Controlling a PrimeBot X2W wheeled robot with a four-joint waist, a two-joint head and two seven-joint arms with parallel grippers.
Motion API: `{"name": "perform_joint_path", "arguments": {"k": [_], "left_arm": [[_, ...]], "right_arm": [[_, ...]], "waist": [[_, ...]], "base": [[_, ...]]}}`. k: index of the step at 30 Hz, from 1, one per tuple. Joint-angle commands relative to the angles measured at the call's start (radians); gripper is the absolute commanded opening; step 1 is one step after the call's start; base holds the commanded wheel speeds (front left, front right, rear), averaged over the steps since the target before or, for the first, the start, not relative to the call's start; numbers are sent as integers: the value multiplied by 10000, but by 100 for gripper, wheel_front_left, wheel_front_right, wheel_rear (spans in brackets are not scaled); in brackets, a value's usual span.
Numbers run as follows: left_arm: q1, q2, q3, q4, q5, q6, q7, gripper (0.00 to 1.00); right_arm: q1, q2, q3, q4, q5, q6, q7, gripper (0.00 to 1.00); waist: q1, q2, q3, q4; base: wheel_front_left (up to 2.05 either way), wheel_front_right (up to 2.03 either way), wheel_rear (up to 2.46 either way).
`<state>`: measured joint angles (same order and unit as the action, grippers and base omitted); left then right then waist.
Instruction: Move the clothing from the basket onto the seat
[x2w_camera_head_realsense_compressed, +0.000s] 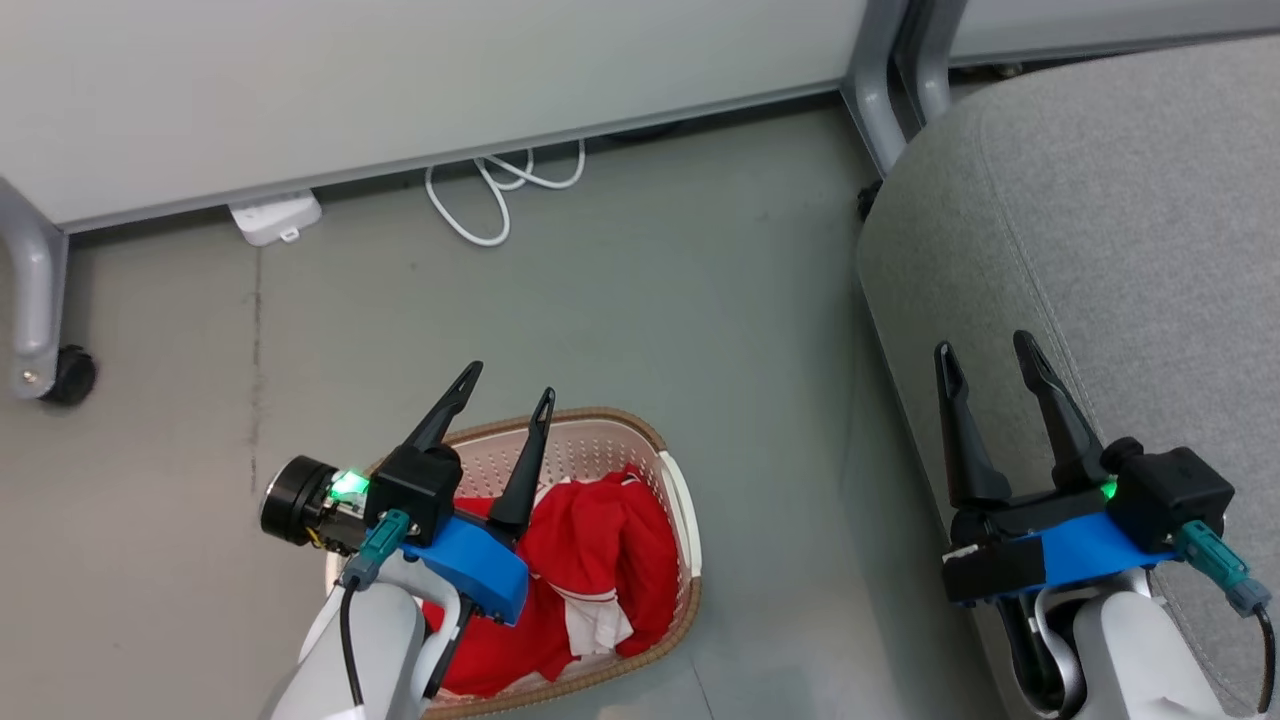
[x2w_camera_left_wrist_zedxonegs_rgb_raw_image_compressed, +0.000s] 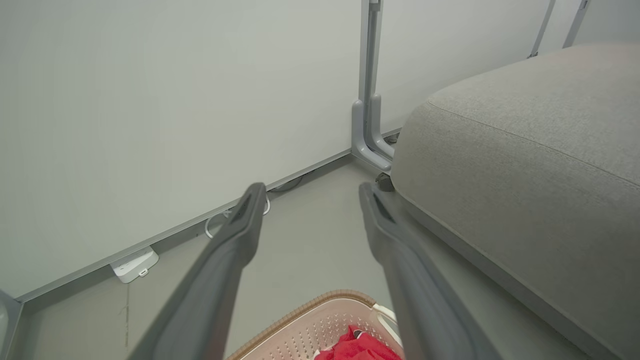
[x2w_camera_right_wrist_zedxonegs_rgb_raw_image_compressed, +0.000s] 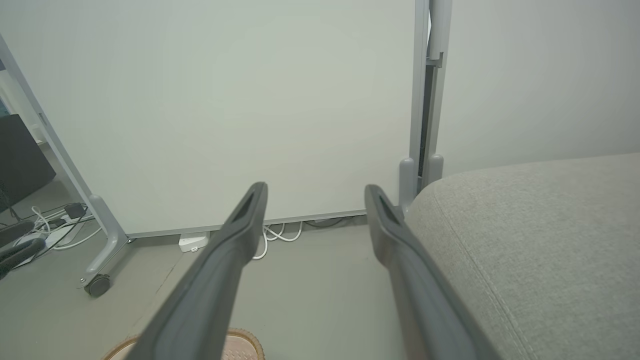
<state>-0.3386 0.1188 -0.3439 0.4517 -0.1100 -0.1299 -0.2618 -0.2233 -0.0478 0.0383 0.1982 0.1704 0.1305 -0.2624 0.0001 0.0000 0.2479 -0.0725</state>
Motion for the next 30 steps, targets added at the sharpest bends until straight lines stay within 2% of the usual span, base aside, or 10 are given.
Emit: {"name": "perform_joint_path", "arguments": {"k": [1,12,20,30], "left_arm": [[-398,168,-217,232,-80,-12,-49,100],[-2151,899,-1776,2015,-586,-11,-49,100],[-3129,1170,-2994,3557,-1001,-12,-50,100],[-3996,1042,-4224,5355,-1917,-12,-50,100]], "right_arm": [[-270,-46,45,-100,100,4,-38,100],[-1320,-40,32,-496,230,4,-38,100],[-1974,-40,105,-772,261,4,-38,100],[-2403,-40,184,-959,202,4,-38,100]], "waist": [[-1,0,767,-499],[-1,0,2712,-1135],[-1,0,3863,-1369],[-1,0,4854,-1559]], "base": [[0,0,0],[0,0,0],[0,0,0],[0,0,0]]}}
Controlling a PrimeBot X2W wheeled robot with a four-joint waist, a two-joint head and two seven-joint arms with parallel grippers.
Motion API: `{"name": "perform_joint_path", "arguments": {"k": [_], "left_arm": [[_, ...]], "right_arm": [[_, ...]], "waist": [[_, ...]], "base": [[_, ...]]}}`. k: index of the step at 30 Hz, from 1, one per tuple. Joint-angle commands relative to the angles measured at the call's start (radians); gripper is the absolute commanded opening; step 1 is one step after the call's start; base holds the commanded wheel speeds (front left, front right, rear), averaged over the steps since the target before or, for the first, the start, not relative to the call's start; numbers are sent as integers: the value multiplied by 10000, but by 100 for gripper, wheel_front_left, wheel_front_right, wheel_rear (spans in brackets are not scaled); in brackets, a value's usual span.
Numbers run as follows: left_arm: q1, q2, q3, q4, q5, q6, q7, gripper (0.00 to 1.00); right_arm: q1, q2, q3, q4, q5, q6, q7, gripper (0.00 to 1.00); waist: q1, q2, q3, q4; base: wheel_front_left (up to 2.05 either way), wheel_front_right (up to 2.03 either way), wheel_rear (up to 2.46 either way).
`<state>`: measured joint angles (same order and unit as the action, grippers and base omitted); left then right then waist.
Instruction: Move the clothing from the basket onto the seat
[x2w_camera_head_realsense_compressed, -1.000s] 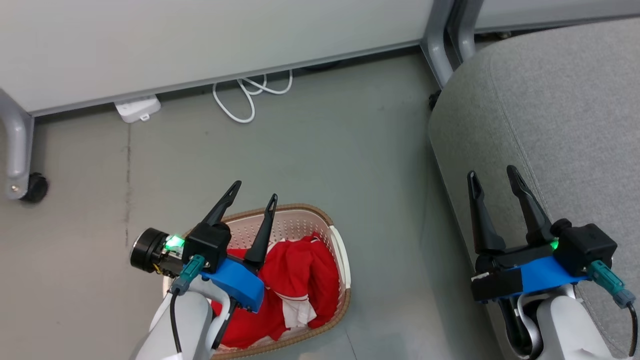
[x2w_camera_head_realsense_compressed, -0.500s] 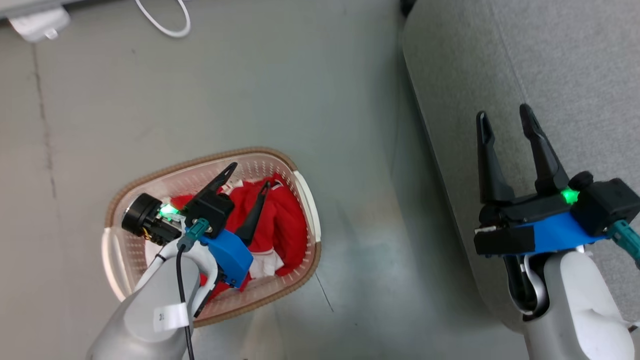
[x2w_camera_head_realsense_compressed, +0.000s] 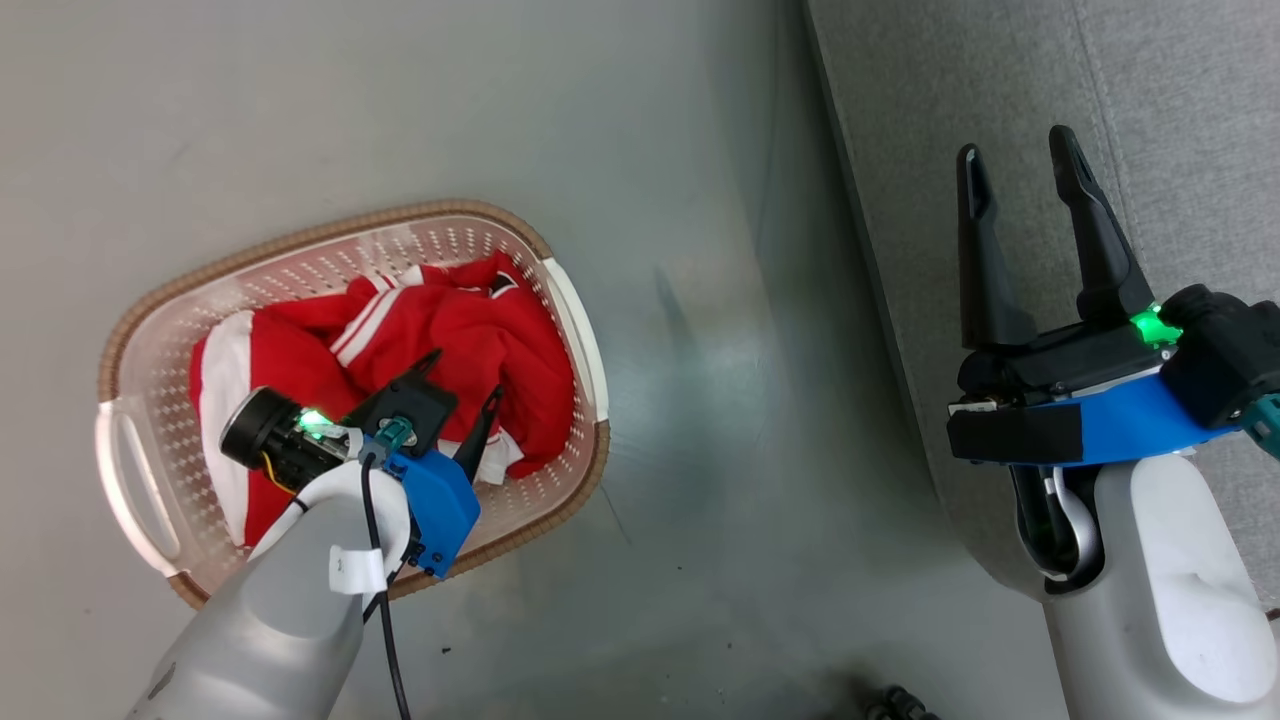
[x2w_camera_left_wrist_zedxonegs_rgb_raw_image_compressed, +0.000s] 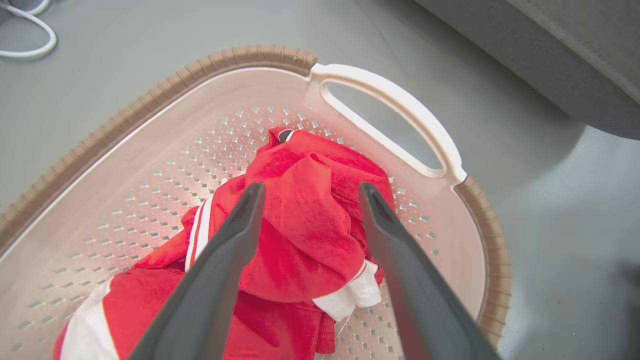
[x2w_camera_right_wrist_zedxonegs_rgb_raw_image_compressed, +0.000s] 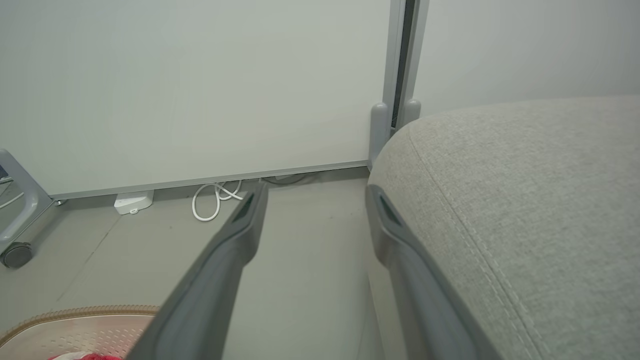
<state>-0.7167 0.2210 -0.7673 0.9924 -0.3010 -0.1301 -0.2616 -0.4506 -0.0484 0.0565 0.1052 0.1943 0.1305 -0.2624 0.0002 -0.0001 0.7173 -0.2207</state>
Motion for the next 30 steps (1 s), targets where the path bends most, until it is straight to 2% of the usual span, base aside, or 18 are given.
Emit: {"name": "perform_joint_path", "arguments": {"k": [1,7,13,20,30], "left_arm": [[-261,-16,-125,160,-163,-10,-52,100],[-689,-243,-985,1238,-1223,-10,261,100],[-1179,-150,-1704,1710,-1943,-10,572,100],[-1836,-120,-2293,2253,-2206,-10,793,100],[-2737,-26,-2727,2844,-1946,89,1395,100]], "right_arm": [[-171,-36,-7,-58,-28,4,-38,100],[-277,-34,6,-156,-28,4,-38,100],[-470,-34,11,-297,17,4,-38,100],[-661,-34,70,-494,82,4,-38,100],[-804,-34,153,-810,161,4,-38,100]], "waist": [[-2,1,251,-95],[-2,1,736,-152],[-2,1,1213,-189],[-2,1,1770,-261],[-2,1,2592,-425]], "base": [[0,0,0],[0,0,0],[0,0,0],[0,0,0],[0,0,0]]}}
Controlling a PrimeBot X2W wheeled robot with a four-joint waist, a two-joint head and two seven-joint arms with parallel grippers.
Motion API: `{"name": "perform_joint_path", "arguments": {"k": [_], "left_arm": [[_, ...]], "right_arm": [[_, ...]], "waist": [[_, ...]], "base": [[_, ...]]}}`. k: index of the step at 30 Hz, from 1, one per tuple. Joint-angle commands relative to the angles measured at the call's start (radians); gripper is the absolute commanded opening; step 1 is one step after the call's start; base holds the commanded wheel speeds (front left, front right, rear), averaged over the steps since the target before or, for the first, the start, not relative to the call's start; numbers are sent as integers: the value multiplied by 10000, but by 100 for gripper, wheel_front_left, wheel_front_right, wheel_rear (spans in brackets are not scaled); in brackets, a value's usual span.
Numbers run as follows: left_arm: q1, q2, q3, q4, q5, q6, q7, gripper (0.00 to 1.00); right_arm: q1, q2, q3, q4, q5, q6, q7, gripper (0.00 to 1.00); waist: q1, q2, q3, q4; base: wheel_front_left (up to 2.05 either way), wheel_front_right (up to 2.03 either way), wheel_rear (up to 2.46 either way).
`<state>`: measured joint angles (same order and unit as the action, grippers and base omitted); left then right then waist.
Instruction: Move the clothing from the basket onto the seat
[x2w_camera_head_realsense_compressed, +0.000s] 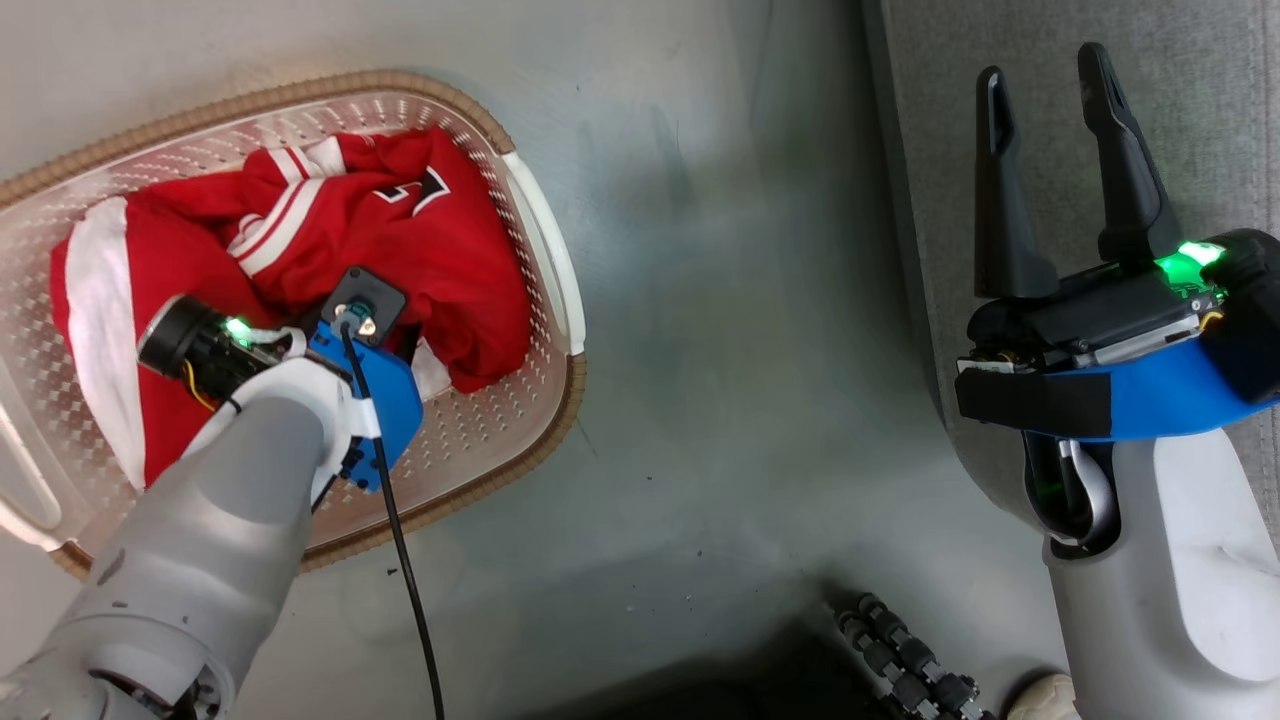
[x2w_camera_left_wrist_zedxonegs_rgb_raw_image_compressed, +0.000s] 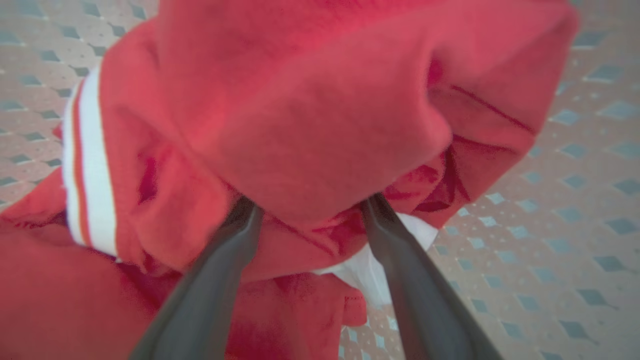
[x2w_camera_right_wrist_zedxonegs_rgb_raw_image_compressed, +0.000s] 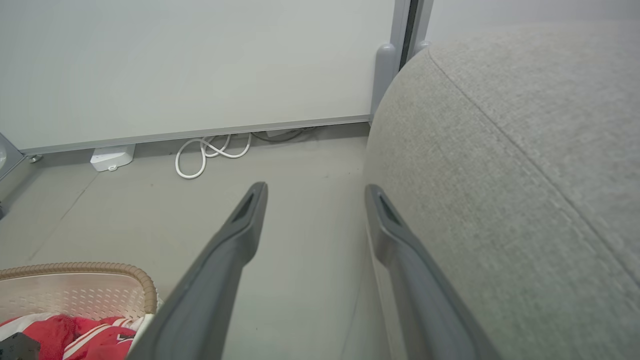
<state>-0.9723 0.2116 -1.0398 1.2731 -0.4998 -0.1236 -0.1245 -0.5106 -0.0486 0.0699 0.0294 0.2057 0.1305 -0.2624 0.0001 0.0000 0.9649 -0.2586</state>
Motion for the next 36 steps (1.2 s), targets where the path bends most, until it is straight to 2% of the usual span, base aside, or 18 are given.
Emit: {"name": "perform_joint_path", "arguments": {"k": [1,12,13,14,15,26,36], "left_arm": [[-255,79,-65,56,114,37,96,100],[-720,124,-470,164,300,246,966,100],[-726,116,-508,170,310,246,1076,95],[-730,113,-548,174,329,246,1169,29],[-735,107,-590,178,362,250,1215,0],[-563,-236,-656,164,149,112,936,0],[-190,-883,-765,146,-169,-48,94,0]], "right_arm": [[-215,-32,28,-88,56,4,-38,100],[-174,-32,70,-332,79,4,-38,100],[-168,-32,62,-331,57,4,-38,100],[-170,-32,52,-323,38,3,-38,100],[-174,-32,46,-319,30,4,-38,100],[-210,-32,-63,-140,-66,4,-38,100],[-44,-34,-109,154,-302,4,-38,100]], "waist": [[-1,0,191,-63],[-1,0,593,-147],[-1,0,589,-138],[-1,0,583,-128],[-1,0,574,-119],[-1,0,203,106],[-1,0,-807,562]], "base": [[0,0,0],[0,0,0],[0,0,0],[0,0,0],[0,0,0],[0,0,0],[0,0,0]]}}
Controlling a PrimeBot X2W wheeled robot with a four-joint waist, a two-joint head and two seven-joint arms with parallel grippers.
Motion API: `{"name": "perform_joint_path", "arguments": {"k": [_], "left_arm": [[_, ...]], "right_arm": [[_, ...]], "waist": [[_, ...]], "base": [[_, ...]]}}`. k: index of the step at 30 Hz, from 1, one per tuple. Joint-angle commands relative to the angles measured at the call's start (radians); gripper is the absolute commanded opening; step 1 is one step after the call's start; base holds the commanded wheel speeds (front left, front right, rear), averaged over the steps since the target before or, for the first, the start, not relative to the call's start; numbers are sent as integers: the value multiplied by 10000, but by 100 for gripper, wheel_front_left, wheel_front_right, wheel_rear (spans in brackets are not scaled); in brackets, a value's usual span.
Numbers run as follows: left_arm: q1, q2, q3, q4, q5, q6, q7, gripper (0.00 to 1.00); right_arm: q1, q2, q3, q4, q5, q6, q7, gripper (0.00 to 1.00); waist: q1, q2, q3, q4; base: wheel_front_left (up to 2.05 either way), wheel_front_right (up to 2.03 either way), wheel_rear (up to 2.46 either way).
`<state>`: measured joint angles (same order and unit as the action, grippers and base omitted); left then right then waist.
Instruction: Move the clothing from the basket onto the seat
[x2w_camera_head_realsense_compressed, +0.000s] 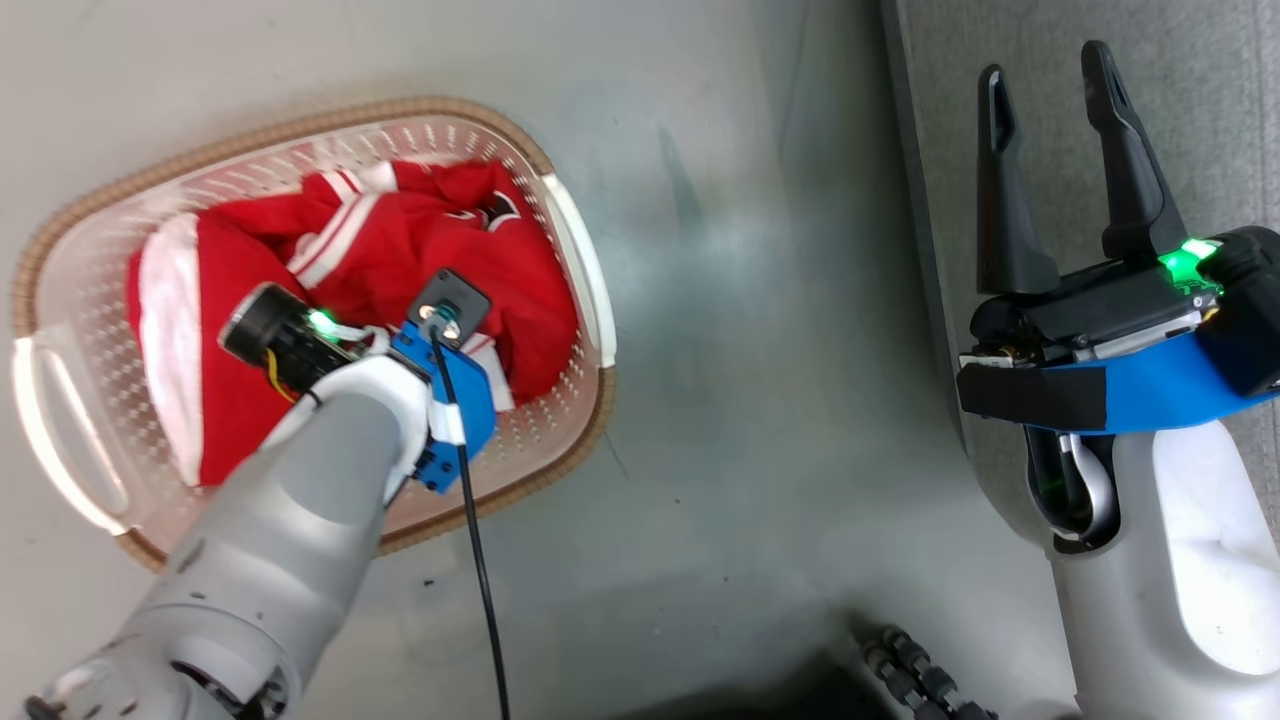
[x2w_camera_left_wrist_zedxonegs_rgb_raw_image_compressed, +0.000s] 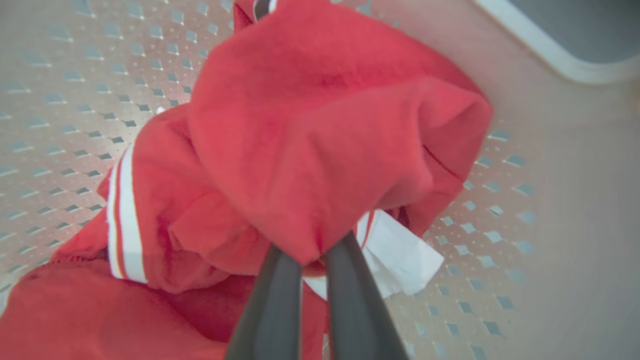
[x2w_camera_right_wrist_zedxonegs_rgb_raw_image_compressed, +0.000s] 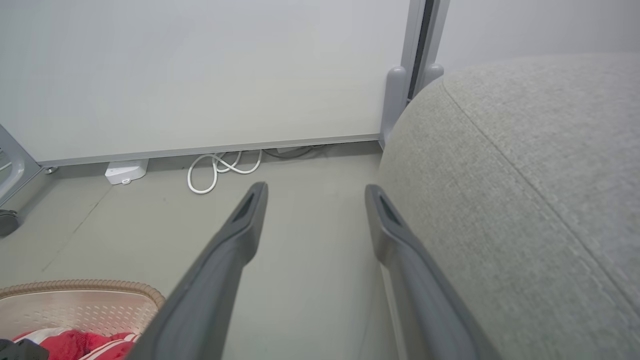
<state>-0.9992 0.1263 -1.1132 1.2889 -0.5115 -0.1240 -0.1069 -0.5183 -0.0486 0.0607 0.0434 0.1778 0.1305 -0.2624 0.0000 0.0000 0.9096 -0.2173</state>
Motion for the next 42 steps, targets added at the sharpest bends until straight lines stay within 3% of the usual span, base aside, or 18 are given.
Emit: {"name": "perform_joint_path", "arguments": {"k": [1,22,42], "left_arm": [[130,-91,-43,-32,-91,-58,-188,0],[1477,-600,-429,-1461,-1299,-71,-1588,0],[2507,109,2826,-5312,-80,465,-1598,0]], "right_arm": [[66,-34,-33,51,-64,3,-38,100],[1016,-34,-375,768,-597,3,-38,100],[2292,-34,-558,1192,-687,4,-38,100]], "waist": [[0,0,-383,203],[0,0,-3366,1300],[0,0,-5999,1871]], "base": [[0,0,0],[0,0,0],[0,0,0]]}}
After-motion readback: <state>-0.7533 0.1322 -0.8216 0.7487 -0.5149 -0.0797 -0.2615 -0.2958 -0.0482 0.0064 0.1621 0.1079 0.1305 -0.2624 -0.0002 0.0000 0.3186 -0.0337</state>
